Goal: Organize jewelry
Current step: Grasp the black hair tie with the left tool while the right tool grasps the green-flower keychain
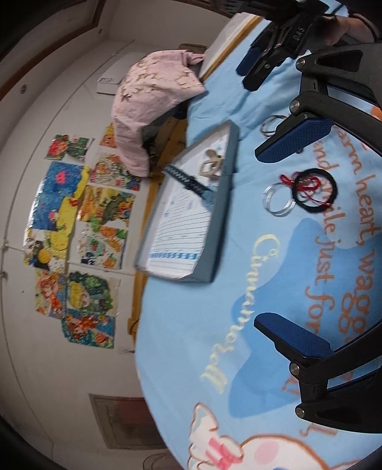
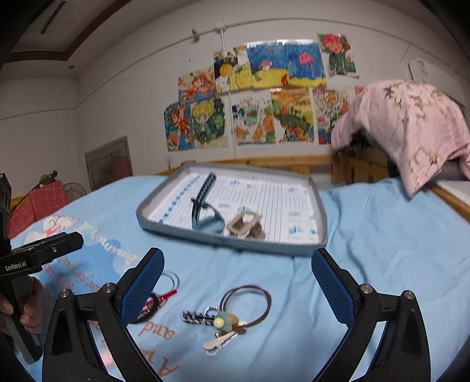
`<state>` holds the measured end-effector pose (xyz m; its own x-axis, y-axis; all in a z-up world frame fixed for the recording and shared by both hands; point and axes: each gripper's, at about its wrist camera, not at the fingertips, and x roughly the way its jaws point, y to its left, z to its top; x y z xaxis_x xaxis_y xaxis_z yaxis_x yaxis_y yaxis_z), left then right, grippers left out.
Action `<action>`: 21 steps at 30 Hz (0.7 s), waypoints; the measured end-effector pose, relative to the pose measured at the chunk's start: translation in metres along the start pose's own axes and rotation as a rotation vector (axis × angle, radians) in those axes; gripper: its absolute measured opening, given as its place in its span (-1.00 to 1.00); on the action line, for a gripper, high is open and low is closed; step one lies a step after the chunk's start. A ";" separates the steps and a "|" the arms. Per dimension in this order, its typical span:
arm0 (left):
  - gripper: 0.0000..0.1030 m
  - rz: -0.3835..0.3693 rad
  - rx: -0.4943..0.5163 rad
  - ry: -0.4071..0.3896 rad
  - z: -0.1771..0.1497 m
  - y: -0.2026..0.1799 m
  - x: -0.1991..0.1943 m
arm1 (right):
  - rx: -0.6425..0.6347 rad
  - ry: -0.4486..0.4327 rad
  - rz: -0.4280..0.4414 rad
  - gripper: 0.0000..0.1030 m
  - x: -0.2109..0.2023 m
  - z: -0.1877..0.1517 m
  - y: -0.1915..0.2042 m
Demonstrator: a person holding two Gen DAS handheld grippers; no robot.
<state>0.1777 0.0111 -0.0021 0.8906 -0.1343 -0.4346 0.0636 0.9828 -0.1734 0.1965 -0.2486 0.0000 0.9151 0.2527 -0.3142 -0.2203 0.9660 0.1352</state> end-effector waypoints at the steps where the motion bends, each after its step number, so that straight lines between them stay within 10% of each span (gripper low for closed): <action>1: 0.93 -0.008 0.001 0.010 -0.003 0.000 0.003 | -0.008 0.013 0.003 0.62 0.003 -0.003 0.001; 13: -0.31 -0.164 -0.046 0.232 -0.029 0.008 0.052 | -0.053 0.148 0.055 -0.09 0.020 -0.040 0.004; 21: -0.51 -0.210 -0.021 0.322 -0.033 0.000 0.070 | -0.070 0.175 0.065 -0.15 0.024 -0.047 0.009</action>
<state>0.2254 -0.0031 -0.0622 0.6721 -0.3685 -0.6422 0.2170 0.9273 -0.3050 0.2006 -0.2310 -0.0501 0.8267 0.3148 -0.4664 -0.3062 0.9471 0.0965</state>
